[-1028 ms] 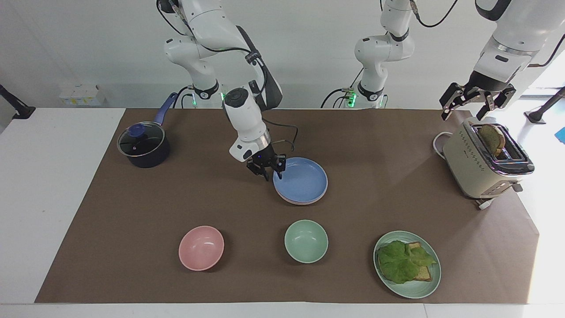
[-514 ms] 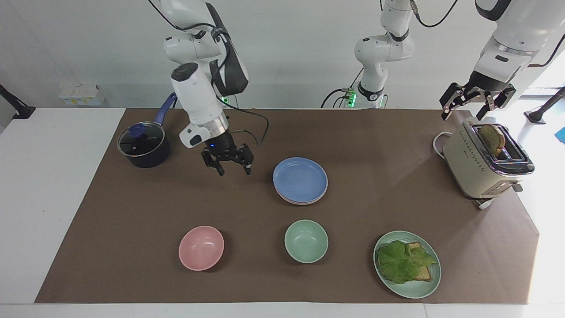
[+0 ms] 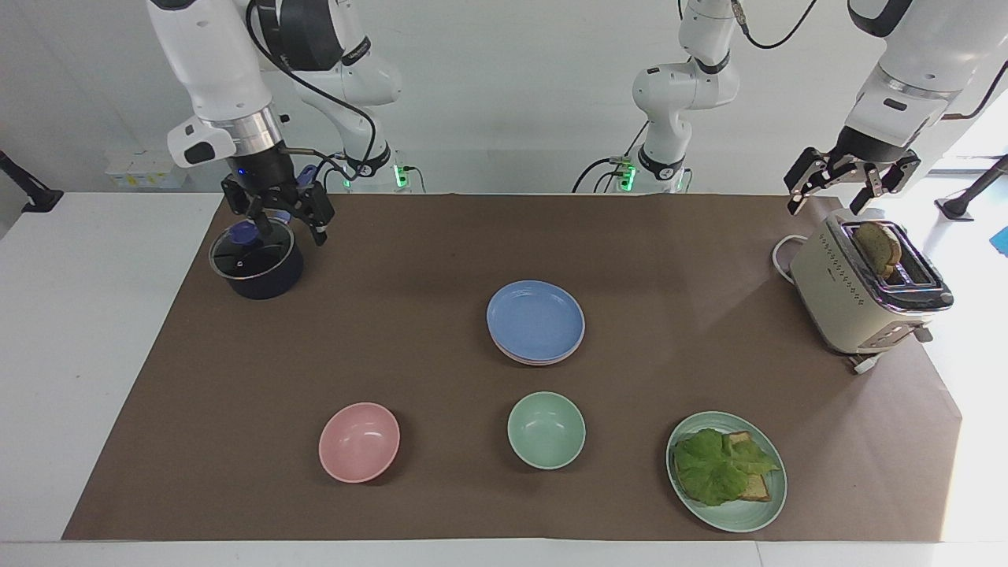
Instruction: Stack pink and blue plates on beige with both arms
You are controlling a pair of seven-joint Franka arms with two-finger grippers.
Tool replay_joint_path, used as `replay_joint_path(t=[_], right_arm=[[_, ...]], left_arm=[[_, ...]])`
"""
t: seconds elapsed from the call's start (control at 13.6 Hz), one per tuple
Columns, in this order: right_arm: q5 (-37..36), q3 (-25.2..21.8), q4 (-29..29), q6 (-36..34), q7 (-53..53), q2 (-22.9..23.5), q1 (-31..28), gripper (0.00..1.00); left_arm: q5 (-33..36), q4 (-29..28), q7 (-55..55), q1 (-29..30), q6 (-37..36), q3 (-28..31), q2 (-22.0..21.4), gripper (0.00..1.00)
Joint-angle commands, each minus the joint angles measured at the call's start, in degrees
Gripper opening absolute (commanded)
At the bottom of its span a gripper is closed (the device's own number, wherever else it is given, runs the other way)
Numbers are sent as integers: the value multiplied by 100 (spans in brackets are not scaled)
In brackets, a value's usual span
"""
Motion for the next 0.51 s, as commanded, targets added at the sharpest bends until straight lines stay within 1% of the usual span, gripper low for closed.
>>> replay_joint_path(t=[0.0,0.15,0.22,0.44], right_arm=[[-229,85,853,-886,-131,447,-184,100],[-299,93,1529,-1475,-131,764,-193,100],[-387,93,1654,-1609,-158,809,-167,100],[-353,76,1664,-1628,-446,783,-211,100]], left_arm=[[69,14,76,69,-100,-54,-55,100],[69,14,76,78,-100,-54,-55,100],[69,14,85,69,-100,-54,-55,100],[69,14,76,69,-100,-54,-55,100]])
